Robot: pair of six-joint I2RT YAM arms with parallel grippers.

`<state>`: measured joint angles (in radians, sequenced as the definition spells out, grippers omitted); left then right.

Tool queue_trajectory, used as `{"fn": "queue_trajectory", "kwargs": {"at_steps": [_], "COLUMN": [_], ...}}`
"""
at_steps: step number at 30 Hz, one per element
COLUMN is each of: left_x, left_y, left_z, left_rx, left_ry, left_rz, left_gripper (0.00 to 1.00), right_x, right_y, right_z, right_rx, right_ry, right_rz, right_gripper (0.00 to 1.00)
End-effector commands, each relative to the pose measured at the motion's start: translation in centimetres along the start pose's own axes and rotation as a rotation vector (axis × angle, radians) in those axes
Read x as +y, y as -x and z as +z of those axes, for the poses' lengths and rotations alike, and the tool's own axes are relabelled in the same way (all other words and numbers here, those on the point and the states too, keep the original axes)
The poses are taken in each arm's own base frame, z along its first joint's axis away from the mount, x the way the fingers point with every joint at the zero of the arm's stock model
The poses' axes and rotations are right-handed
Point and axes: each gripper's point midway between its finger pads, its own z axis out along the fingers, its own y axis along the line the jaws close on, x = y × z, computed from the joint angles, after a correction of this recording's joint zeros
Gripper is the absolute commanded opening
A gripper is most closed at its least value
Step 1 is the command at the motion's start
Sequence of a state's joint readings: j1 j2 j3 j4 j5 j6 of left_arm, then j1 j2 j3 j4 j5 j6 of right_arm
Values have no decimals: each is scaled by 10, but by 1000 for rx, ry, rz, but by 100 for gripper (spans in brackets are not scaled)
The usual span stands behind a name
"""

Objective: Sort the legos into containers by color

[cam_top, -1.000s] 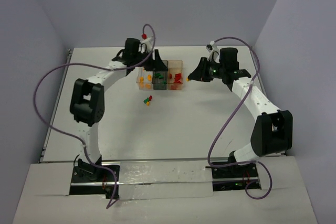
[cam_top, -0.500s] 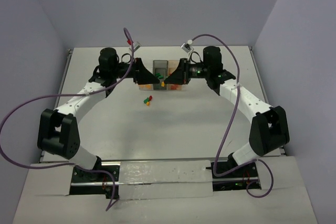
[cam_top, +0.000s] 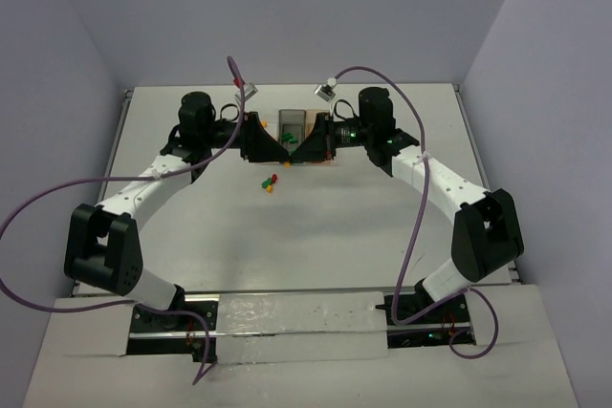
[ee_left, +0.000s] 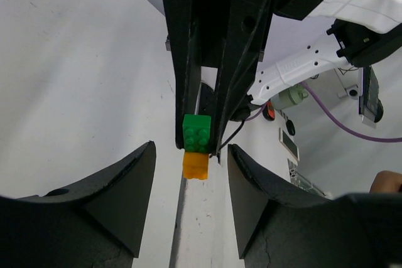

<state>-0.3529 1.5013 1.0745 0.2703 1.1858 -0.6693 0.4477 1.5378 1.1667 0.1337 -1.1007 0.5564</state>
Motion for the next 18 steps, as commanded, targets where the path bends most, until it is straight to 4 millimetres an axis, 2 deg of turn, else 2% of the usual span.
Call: {"fn": "queue_trajectory", "kwargs": {"at_steps": [1,6,10,16,17,18], "left_x": [-21,-16,-14,-11,-11,-10], "left_y": [-6,-13,-17,-16,-16,-16], "left_z": [-3,-3,-4,-3,-3,-3], "left_rx": [29,43,48,41,39,37], "left_ry": [-62,-50,-42,-33,-30,-22], "left_rz": [57,43,32,22,21,17], "left_gripper": [57,54,47,28,22,9], "right_x": [14,18,19,13,11,8], "right_y": [14,17,20,19,19,19], "right_z": [2,0,-2,-2,-2,-3], "right_rx": [-14,-22,-31,-34,-34,-34], "right_ry": [40,56,55,31,22,6], "right_rz": [-72,-65,-67,-68,-71,-77], "right_gripper": [0,0,0,0,0,0]}}
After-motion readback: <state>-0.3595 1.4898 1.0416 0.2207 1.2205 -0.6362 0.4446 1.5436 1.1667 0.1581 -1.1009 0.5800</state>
